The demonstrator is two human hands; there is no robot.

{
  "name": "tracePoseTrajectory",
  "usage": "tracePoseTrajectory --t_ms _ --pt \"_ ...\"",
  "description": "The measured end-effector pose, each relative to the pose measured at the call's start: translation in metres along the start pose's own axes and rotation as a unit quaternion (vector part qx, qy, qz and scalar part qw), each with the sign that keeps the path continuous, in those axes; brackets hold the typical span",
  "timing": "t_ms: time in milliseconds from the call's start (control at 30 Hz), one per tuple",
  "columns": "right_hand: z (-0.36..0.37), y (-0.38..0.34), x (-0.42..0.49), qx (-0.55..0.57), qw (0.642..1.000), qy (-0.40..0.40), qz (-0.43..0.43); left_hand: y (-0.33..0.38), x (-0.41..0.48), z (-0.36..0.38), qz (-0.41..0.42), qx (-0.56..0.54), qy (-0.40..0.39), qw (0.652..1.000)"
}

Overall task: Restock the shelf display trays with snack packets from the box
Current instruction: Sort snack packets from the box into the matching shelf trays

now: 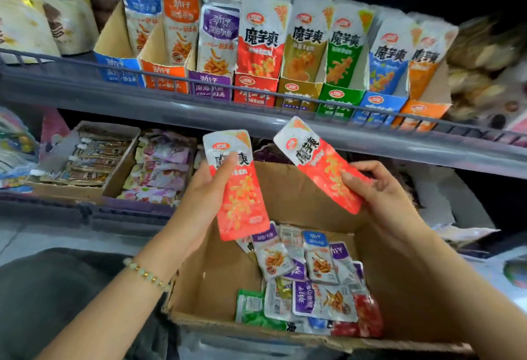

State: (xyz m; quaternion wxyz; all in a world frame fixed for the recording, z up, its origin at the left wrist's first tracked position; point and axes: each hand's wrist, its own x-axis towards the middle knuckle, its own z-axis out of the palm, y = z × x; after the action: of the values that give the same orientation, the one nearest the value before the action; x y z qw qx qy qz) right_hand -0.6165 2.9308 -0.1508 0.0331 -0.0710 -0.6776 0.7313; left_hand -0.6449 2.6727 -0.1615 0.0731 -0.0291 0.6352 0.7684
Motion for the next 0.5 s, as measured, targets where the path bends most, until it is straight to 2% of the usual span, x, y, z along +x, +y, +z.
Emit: tracePoseTrajectory --t_ms 100,200,267,400,500 --pt "0.011 0.008 -0.010 0.000 1.000 -0.020 0.010 -0.009 -0.003 0.034 -0.006 0.041 -0.066 0.997" --pt "0.018 0.021 -0.018 -0.090 0.994 -0.056 -0.002 -0.017 -0.002 0.068 0.015 0.051 -0.064 0.997" --pt "0.013 0.024 -0.021 -0.115 0.992 -0.050 -0.015 -0.019 0.000 0.088 0.036 0.071 -0.091 0.993" --pt "-0.010 0.021 -0.022 0.010 0.999 -0.025 0.047 -0.021 0.000 0.126 0.038 0.072 -0.179 0.980" --pt "-0.036 0.016 -0.021 0.025 0.998 -0.009 0.052 -0.023 0.003 0.153 0.010 0.084 -0.233 0.969"
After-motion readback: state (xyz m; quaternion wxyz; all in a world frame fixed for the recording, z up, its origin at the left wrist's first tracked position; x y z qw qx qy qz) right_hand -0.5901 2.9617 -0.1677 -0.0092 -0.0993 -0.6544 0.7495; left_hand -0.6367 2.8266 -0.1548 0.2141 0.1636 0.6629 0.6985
